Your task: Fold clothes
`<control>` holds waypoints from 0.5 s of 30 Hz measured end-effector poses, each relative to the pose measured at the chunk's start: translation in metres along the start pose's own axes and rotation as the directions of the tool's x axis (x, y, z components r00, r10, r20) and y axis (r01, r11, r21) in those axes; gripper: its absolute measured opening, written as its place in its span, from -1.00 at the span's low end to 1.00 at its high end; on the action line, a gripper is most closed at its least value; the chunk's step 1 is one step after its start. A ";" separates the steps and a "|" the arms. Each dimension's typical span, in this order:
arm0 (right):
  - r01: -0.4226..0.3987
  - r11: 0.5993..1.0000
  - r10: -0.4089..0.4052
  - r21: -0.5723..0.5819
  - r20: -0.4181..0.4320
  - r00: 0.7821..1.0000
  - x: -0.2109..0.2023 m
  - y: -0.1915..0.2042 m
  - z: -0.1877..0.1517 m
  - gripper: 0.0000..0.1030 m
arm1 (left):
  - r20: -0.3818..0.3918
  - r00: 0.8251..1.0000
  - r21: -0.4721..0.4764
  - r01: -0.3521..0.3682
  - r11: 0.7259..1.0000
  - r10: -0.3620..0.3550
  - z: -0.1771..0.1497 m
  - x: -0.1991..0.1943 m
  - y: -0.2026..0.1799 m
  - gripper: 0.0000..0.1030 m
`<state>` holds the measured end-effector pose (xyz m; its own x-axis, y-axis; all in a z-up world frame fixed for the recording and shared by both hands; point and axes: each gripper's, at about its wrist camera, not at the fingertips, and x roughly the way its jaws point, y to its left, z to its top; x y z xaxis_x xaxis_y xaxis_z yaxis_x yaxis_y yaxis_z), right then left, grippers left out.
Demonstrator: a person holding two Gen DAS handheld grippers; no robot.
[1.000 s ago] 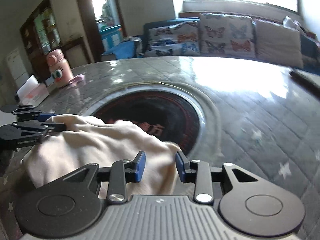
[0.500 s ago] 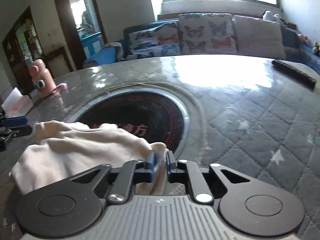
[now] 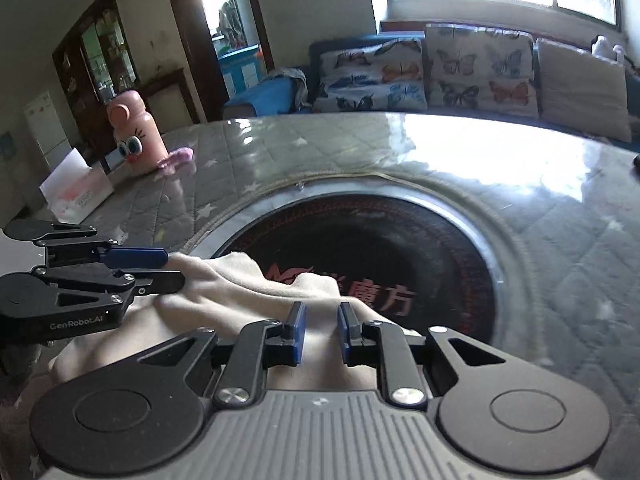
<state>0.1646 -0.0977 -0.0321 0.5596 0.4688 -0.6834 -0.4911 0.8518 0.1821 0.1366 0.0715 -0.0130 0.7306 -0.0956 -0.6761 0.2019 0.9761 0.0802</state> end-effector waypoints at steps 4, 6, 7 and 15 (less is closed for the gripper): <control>0.025 1.000 -0.025 -0.003 -0.014 1.000 0.010 0.002 0.001 -0.50 | 0.000 1.000 -0.045 -0.002 0.999 0.002 0.000 0.003 0.009 -0.41; 0.028 1.000 -0.028 0.008 -0.008 1.000 0.007 0.001 0.002 -0.48 | 0.007 1.000 -0.051 0.001 0.999 -0.001 0.001 -0.002 0.008 -0.44; 0.028 1.000 -0.028 0.011 -0.003 1.000 0.005 0.002 0.002 -0.48 | 0.019 1.000 -0.046 0.013 0.999 -0.012 0.003 -0.005 0.005 -0.44; 0.015 0.999 -0.016 -0.051 -0.009 1.000 0.014 0.018 0.004 -0.34 | 0.011 0.997 -0.003 0.072 0.997 -0.072 0.012 0.003 -0.015 -0.41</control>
<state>0.1664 -0.0750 -0.0358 0.5614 0.4531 -0.6925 -0.5158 0.8460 0.1353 0.1439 0.0544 -0.0076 0.7213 -0.1680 -0.6719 0.2521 0.9673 0.0289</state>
